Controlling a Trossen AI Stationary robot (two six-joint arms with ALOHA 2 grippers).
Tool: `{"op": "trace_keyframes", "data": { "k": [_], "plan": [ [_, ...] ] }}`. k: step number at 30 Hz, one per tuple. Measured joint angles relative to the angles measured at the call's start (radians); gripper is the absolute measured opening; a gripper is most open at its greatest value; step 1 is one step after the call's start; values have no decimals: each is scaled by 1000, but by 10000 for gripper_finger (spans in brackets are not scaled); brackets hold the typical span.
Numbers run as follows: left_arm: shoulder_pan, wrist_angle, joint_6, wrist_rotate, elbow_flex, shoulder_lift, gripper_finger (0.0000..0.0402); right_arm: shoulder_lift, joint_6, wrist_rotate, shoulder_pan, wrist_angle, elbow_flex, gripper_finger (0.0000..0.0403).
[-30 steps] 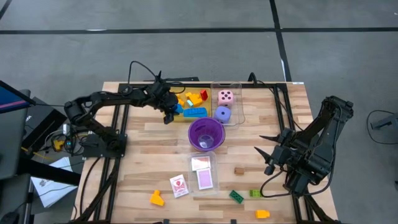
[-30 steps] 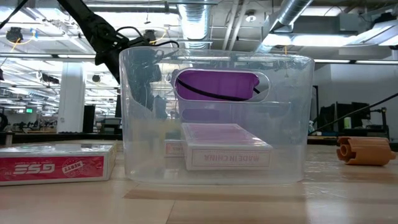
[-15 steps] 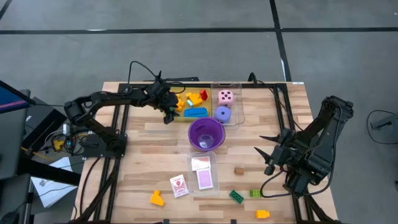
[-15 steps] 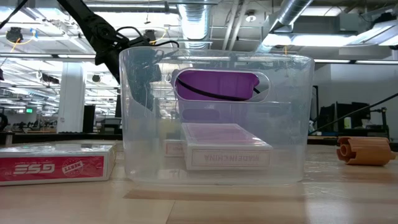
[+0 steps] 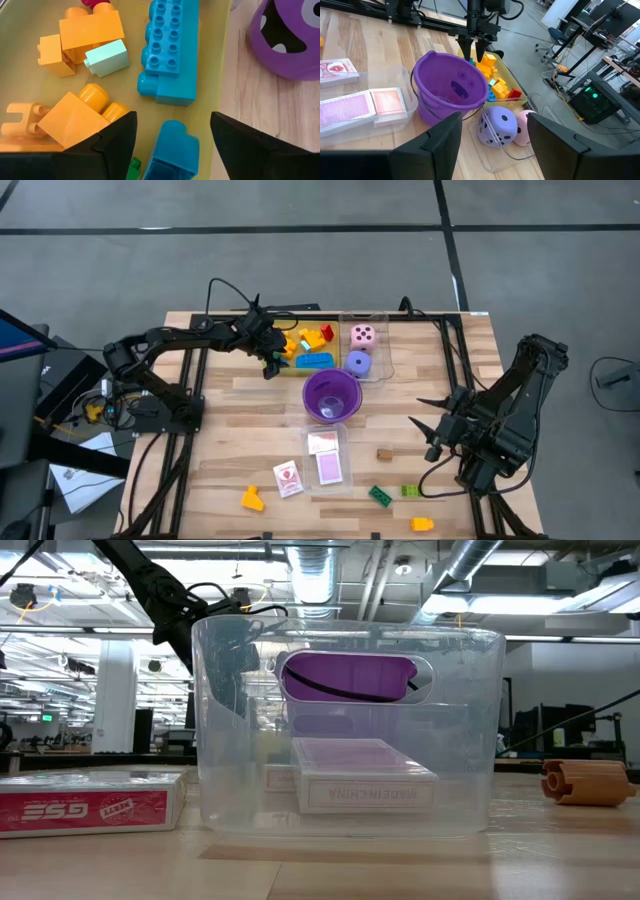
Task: Pick & Place Toys
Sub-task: Put the brown game piece into the yellow bin
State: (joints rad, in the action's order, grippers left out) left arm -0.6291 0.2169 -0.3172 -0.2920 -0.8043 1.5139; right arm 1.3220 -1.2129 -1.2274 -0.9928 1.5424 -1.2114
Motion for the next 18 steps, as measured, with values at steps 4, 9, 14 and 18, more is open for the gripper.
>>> {"op": "trace_keyframes", "data": {
  "k": [4, 9, 14, 18],
  "plan": [
    [0, 0, 0, 0, 0, 0, 247, 0, 0, 0, 0, -2, 0, 218],
    [0, 0, 0, 0, 0, 0, 249, 0, 0, 0, 0, -2, 0, 218],
    [15, -42, -56, 1, 1, -34, 249, 0, 8, 0, 0, -6, 0, 218],
    [54, -82, -78, 0, 1, -151, 256, 0, 9, 0, 0, -6, 0, 218]
  ]
}}
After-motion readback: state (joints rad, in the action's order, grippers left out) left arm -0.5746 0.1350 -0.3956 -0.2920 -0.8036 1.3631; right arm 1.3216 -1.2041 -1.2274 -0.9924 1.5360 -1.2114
